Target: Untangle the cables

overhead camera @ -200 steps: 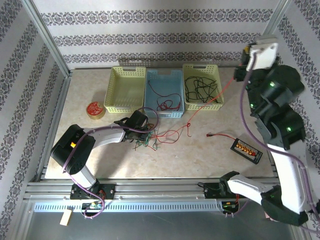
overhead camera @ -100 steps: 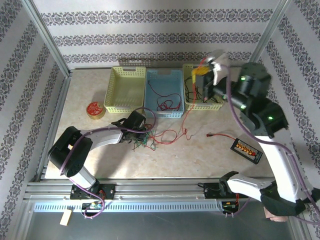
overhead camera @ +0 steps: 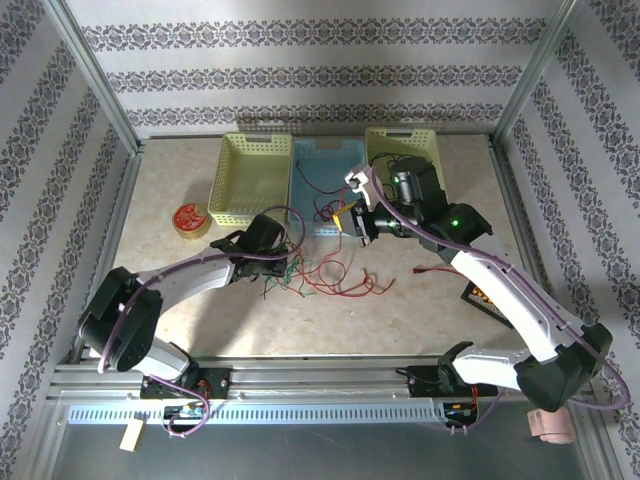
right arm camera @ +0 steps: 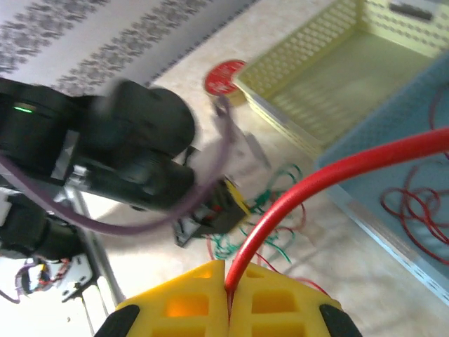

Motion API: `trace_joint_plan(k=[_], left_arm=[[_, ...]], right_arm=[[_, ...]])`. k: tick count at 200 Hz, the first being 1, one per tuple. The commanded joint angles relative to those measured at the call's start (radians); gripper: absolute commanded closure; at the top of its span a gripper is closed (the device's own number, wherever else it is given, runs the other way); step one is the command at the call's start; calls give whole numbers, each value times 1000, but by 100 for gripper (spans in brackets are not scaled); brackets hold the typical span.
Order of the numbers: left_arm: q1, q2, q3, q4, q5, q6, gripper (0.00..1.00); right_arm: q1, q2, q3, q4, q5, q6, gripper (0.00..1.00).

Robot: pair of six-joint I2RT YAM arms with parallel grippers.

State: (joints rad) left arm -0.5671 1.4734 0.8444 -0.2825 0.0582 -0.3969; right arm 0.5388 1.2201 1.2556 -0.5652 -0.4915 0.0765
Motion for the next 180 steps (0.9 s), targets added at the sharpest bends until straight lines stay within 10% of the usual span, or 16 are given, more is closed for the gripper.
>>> trace_joint_plan(k=[1, 120, 180], left_arm=[[13, -35, 48, -34, -10, 29, 100], [62, 13, 2, -74, -115, -97, 100], [61, 27, -43, -31, -71, -106, 100]], right_arm=[[-52, -36, -82, 32, 118, 45, 100], [-89, -151, -450, 62, 720, 304, 100], [112, -96, -482, 108, 721, 253, 49]])
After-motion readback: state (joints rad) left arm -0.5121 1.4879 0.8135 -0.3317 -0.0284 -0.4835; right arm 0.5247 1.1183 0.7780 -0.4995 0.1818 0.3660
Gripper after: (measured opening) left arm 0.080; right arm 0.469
